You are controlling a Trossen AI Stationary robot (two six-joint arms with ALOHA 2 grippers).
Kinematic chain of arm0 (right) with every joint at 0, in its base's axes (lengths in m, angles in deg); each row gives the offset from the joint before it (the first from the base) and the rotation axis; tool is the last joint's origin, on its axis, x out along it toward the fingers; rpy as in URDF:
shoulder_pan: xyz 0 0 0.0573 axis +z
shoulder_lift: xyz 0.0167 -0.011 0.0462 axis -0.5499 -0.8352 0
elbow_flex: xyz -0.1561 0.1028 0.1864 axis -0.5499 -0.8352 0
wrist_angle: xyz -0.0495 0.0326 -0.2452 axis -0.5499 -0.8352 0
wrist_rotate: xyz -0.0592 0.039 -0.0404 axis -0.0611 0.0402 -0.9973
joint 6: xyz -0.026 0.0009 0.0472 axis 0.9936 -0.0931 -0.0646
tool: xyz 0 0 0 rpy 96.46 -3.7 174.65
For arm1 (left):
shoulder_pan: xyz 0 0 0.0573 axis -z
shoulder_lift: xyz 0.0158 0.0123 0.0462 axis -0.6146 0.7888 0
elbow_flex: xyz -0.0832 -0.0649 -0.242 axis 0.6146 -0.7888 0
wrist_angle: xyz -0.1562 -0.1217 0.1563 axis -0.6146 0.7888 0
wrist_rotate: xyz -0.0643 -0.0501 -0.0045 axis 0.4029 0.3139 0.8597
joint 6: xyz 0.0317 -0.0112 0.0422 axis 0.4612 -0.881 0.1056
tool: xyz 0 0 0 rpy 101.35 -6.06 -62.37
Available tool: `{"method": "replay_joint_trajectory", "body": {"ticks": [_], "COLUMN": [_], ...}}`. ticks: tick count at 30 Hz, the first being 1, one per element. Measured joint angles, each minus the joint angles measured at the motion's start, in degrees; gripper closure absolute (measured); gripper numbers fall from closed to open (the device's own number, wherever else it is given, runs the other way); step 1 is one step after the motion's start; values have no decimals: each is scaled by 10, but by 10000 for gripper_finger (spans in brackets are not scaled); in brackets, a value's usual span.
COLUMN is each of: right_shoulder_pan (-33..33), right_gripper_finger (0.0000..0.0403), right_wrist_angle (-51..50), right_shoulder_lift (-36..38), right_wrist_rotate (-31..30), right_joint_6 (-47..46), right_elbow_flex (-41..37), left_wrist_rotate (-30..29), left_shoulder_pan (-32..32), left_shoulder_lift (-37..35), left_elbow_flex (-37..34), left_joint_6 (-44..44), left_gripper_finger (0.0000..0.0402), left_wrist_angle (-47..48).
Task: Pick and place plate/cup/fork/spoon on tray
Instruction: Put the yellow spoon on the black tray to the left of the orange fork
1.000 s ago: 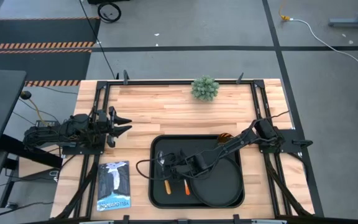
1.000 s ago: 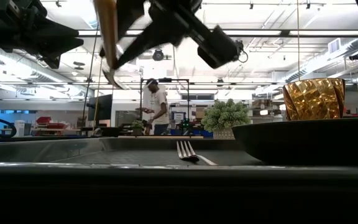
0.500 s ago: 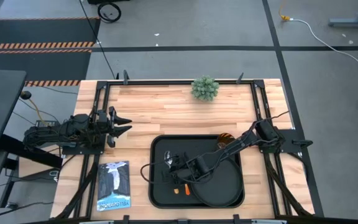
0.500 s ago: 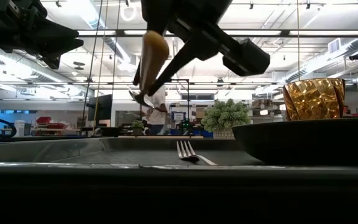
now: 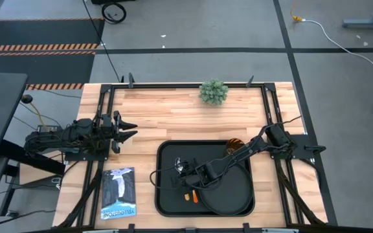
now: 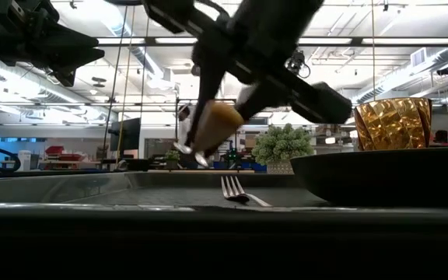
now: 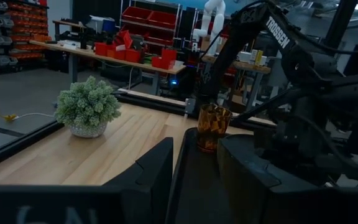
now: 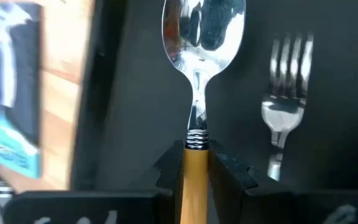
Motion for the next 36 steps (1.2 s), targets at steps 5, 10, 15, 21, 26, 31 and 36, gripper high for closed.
{"method": "replay_joint_trajectory", "body": {"ticks": [5, 10, 15, 21, 26, 31, 36], "right_shoulder_pan": [0, 0, -1, -2, -5, -13, -21], "right_gripper_finger": [337, 337, 337, 337, 337, 337, 337], "right_wrist_angle": [5, 4, 3, 2, -6, 12, 34], "right_shoulder_lift": [0, 0, 0, 0, 0, 0, 0], "right_wrist_rotate": [11, 13, 30, 40, 60, 76, 84], "right_joint_6": [5, 6, 0, -15, -36, -42, -36], "right_elbow_flex": [-7, -8, -8, -8, -8, -8, -8], "left_wrist_rotate": [0, 0, 0, 0, 0, 0, 0], "left_shoulder_pan": [0, 0, 0, 0, 0, 0, 0], "left_shoulder_lift": [0, 0, 0, 0, 0, 0, 0], "left_elbow_flex": [0, 0, 0, 0, 0, 0, 0], "left_joint_6": [0, 0, 0, 0, 0, 0, 0], "left_gripper_finger": [267, 267, 267, 267, 267, 267, 267], "left_wrist_angle": [0, 0, 0, 0, 0, 0, 0]}}
